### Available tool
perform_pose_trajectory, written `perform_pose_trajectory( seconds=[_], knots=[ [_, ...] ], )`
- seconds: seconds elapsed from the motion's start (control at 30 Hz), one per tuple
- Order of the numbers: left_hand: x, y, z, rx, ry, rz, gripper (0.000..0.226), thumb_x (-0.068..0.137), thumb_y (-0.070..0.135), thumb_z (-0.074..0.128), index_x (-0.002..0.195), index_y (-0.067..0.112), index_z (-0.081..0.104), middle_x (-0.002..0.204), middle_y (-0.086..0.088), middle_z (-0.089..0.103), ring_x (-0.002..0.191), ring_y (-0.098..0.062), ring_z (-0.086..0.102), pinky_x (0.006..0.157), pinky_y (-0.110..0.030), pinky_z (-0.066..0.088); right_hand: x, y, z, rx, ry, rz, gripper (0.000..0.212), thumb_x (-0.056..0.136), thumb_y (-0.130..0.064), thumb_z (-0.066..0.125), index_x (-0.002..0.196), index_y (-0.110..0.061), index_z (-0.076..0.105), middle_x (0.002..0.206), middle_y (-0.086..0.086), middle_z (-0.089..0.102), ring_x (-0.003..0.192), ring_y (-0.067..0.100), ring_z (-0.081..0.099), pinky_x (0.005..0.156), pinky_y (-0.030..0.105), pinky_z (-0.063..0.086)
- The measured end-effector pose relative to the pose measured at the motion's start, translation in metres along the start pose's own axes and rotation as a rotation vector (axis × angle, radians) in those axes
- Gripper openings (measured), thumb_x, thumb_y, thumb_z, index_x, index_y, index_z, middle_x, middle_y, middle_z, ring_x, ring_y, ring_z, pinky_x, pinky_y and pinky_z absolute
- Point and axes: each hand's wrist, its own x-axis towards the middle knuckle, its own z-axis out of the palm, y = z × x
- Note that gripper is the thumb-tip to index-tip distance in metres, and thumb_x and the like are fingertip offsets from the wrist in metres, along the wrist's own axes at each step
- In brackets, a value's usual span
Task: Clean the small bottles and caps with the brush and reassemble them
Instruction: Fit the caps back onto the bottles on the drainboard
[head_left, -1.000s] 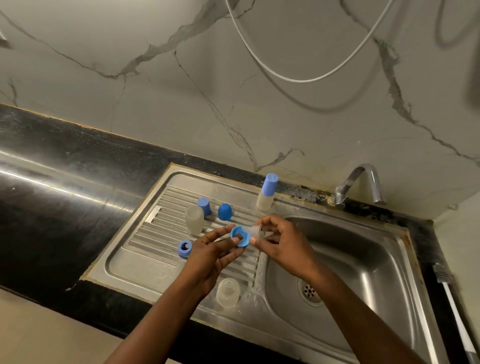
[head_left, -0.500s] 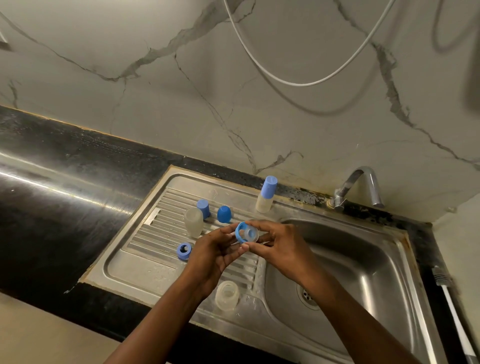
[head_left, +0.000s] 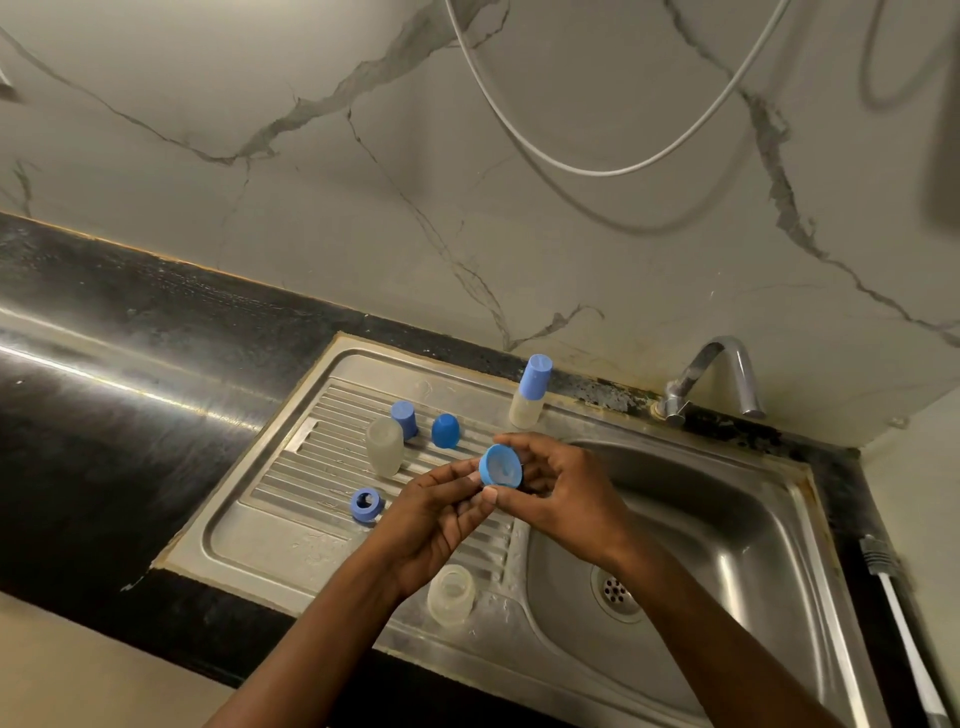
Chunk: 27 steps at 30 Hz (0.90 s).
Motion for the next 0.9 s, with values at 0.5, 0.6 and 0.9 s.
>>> perform_pose_trajectory(
  seconds=[0.5, 0.6, 0.9],
  knots=[
    [0.0015, 0.0020, 0.0042, 0.057, 0.015, -0.005, 0.039, 0.086, 0.013, 0.072, 0.118, -0.009, 0.069, 0.104, -0.029, 0.070, 0.084, -0.026, 0.073, 0.081, -0.033, 0.064, -0.0046, -0.0046, 0.0037, -0.044, 0.082, -0.081, 0.047, 0.084, -0.038, 0.085, 0.127, -0.033, 0.066, 0.110, -0.021, 0.071, 0.101, 0.001, 0.068, 0.081, 0.015, 0.057],
    [-0.0005, 0.0013, 0.0040, 0.012, 0.015, -0.142, 0.039, 0.089, 0.021, 0.073, 0.117, -0.007, 0.070, 0.097, -0.023, 0.069, 0.071, -0.023, 0.074, 0.073, -0.031, 0.064, -0.0046, -0.0059, 0.0046, -0.034, 0.066, -0.075, 0.049, 0.084, -0.033, 0.085, 0.128, -0.037, 0.063, 0.112, -0.021, 0.070, 0.102, 0.002, 0.067, 0.081, 0.015, 0.056],
    [0.0053, -0.0010, 0.0008, 0.271, 0.127, 0.008, 0.017, 0.100, 0.003, 0.061, 0.095, -0.007, 0.074, 0.072, -0.014, 0.065, 0.060, -0.014, 0.064, 0.059, -0.021, 0.060, -0.0098, -0.0071, 0.0030, -0.102, 0.025, -0.095, 0.038, 0.081, -0.040, 0.084, 0.115, -0.034, 0.068, 0.098, -0.018, 0.070, 0.095, 0.003, 0.067, 0.077, 0.016, 0.057]
  ],
)
